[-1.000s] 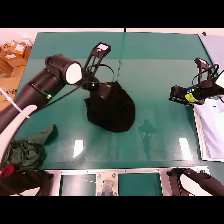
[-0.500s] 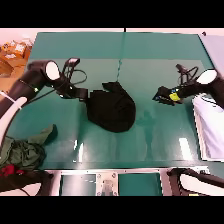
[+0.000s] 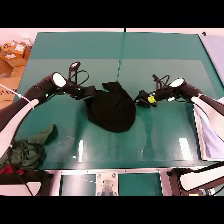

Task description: Fold the shirts.

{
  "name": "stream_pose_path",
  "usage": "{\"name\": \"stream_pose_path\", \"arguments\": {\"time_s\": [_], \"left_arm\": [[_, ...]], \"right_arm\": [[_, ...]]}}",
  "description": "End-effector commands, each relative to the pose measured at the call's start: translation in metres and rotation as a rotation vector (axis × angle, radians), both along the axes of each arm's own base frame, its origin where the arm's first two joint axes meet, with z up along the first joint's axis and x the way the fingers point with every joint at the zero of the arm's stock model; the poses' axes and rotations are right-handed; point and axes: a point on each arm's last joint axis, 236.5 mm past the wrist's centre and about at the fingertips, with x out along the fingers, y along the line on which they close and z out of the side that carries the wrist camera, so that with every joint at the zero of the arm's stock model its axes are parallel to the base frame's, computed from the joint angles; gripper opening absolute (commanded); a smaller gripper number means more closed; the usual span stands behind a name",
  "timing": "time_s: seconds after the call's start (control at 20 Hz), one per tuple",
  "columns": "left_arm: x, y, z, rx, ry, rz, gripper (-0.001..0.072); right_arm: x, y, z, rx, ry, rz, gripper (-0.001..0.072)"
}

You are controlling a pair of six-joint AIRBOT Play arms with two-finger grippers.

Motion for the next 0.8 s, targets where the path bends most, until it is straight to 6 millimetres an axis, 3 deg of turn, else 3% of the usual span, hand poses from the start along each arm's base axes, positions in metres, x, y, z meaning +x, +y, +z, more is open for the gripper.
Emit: {"name": "stream_pose_path", "arguments": {"time_s": [0.0,0.05,0.1,0.15,0.2,0.25,0.3,0.4,0.5,0.55,0.65,0.75], "left_arm": [[-0.002,-0.009,-0.004,-0.052,0.034,0.008,0.0571],[-0.017,-0.014,-0.013,-0.051,0.100,-0.030,0.0478],[-0.034,-0.020,-0.019,-0.044,0.149,-0.085,0.0473],[-0.047,-0.025,-0.023,-0.035,0.179,-0.133,0.0437],[-0.058,-0.030,-0.023,-0.029,0.194,-0.181,0.0167],[-0.062,-0.030,-0.023,-0.023,0.192,-0.215,0.0030],[-0.060,-0.029,-0.021,-0.023,0.191,-0.211,0.0029],[-0.047,-0.020,-0.002,-0.022,0.150,-0.199,0.0029],[-0.026,-0.005,0.038,-0.018,0.056,-0.184,0.0029],[-0.015,0.002,0.068,-0.025,-0.012,-0.170,0.0029],[0.000,0.015,0.132,-0.045,-0.154,-0.142,0.0029],[0.001,0.019,0.195,-0.057,-0.297,-0.136,0.0029]], "right_arm": [[0.004,0.031,-0.018,0.024,0.001,0.058,0.0351],[0.004,0.037,-0.020,0.023,-0.001,0.073,0.0350],[0.005,0.042,-0.020,0.023,-0.003,0.084,0.0310],[0.005,0.044,-0.020,0.023,-0.005,0.088,0.0192],[0.006,0.043,-0.019,0.024,-0.007,0.088,0.0119],[0.006,0.042,-0.019,0.023,-0.009,0.086,0.0057],[0.007,0.040,-0.019,0.023,-0.009,0.082,0.0021],[0.008,0.033,-0.015,0.033,0.001,0.076,0.0020],[0.015,0.021,0.000,0.049,-0.013,0.065,0.0019],[0.021,0.014,0.014,0.055,-0.040,0.053,0.0019],[0.038,-0.003,0.061,0.066,-0.136,0.020,0.0019],[0.048,-0.017,0.131,0.083,-0.283,-0.005,0.0019]]}}
